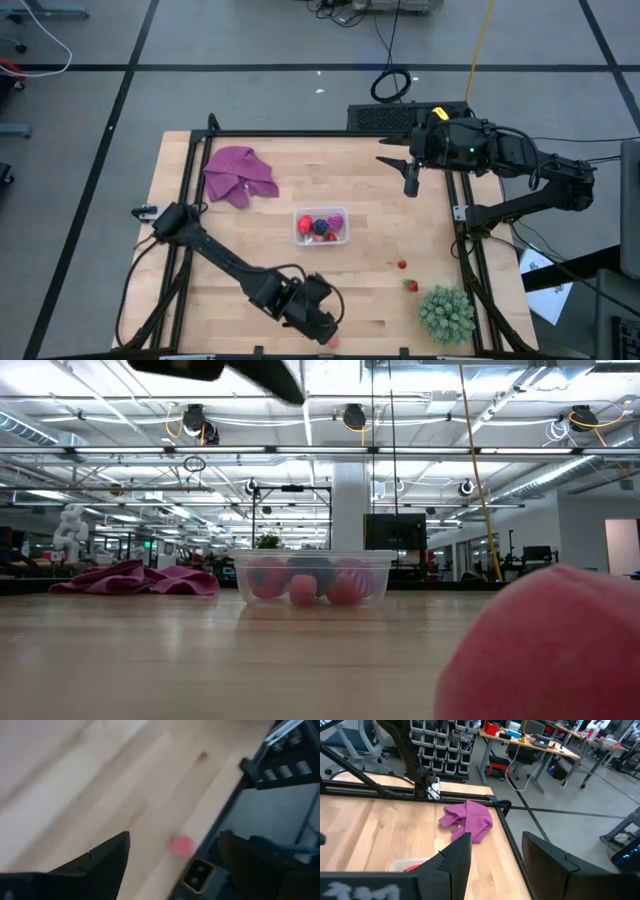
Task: Pick and placing Produce into tupperware
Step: Put the pink peach into the transparent bin
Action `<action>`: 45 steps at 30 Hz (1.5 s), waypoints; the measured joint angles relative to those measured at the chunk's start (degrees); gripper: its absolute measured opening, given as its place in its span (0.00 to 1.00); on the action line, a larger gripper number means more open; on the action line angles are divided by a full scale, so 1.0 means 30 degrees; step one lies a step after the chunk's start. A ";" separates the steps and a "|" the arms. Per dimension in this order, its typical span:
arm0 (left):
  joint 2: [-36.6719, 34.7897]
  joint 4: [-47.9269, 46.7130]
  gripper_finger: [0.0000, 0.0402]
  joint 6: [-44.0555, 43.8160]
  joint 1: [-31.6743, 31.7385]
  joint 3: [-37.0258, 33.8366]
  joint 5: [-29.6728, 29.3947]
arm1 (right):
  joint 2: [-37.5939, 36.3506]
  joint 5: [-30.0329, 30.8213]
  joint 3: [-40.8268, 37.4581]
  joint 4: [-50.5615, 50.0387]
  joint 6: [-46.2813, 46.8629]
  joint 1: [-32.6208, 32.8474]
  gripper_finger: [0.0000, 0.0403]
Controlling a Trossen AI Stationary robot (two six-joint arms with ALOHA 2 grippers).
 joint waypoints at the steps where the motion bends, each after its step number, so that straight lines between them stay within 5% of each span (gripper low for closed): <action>1: 0.0193 0.0753 0.77 -0.0366 -0.0128 0.0000 -0.0062 | -0.0006 -0.0004 0.0000 -0.0046 0.0062 0.0000 0.41; 14: 0.1737 0.4377 0.77 -0.1128 -0.0623 0.0040 0.0663 | -0.0013 -0.0018 0.0015 -0.1936 0.1873 0.0015 0.41; 45: 0.3364 0.3383 0.77 -0.1976 -0.0402 0.0007 0.2439 | -0.0028 -0.0012 0.0015 -0.1048 0.1492 0.0015 0.41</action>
